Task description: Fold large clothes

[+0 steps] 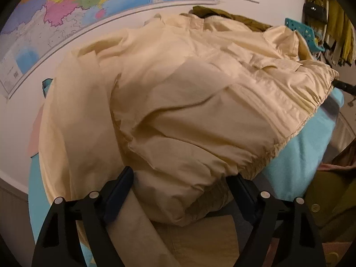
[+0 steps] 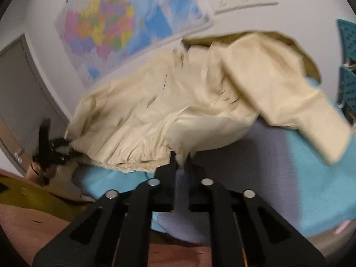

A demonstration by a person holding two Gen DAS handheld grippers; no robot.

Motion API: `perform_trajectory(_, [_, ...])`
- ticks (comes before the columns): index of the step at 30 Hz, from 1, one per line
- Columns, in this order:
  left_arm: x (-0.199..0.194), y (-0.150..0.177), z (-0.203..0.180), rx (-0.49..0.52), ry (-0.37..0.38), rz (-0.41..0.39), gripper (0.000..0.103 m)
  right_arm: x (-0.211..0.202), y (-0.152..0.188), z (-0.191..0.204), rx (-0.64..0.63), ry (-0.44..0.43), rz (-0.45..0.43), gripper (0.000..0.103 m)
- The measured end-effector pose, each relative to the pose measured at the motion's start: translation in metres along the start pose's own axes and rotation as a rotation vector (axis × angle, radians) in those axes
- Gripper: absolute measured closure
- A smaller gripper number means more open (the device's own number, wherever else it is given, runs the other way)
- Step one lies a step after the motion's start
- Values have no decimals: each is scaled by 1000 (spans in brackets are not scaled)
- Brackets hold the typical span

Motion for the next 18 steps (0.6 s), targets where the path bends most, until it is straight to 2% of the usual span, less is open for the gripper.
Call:
perform_trajectory(1, [-3, -1, 0, 4, 13, -12, 20, -3, 2, -3, 2, 5, 20, 97])
perform_trajectory(2, [-4, -3, -1, 11, 21, -19, 20, 0, 8, -12, 2, 66, 80, 92])
perform_trajectory(3, [-4, -6, -3, 19, 25, -25, 20, 7, 15, -21, 7, 134, 140, 76])
perform_trajectory(4, [-4, -8, -5, 30, 27, -29, 20, 11, 19, -28, 29, 136, 180, 73])
perform_trajectory(5, [-6, -11, -6, 40, 30, -37, 20, 7, 18, -32, 40, 134, 176, 72])
perform_trajectory(7, [-16, -15, -8, 60, 58, -78, 20, -12, 8, -37, 58, 122, 90, 65])
perform_trajectory(8, [-23, -17, -9, 66, 84, -105, 20, -29, -3, -40, 75, 72, -2, 53])
perform_trajectory(9, [-34, -20, -10, 68, 124, -150, 20, -43, -14, -44, 78, 76, -82, 39])
perform_trajectory(10, [-42, -24, -11, 69, 154, -191, 20, -49, -22, -48, 75, 118, -127, 33])
perform_trajectory(11, [-50, -29, -11, 70, 179, -235, 17, -52, -34, -58, 69, 208, -157, 27])
perform_trajectory(12, [-62, -34, -10, 69, 200, -293, 16, -48, -42, -68, 67, 280, -153, 22])
perform_trajectory(13, [-67, -38, -11, 68, 205, -319, 15, -40, -50, -80, 68, 341, -133, 20])
perform_trajectory(14, [-69, -44, -13, 73, 199, -337, 15, -33, -54, -91, 73, 365, -114, 20])
perform_trajectory(16, [-65, -57, -22, 100, 153, -333, 15, -12, -63, -110, 85, 371, -79, 20])
perform_trajectory(18, [-55, -68, -30, 119, 145, -317, 15, 11, -73, -131, 107, 367, -41, 21])
Point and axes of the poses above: each gripper's, at about its wrist camera, not at the fingertips, and x roughly the way its jaws point, z to its left, y to its underside, the point moved 2 cm from there along x, roughly the way its jaws point, and after that the axes turned 3 degrees about -z, right-handed, at the moved point
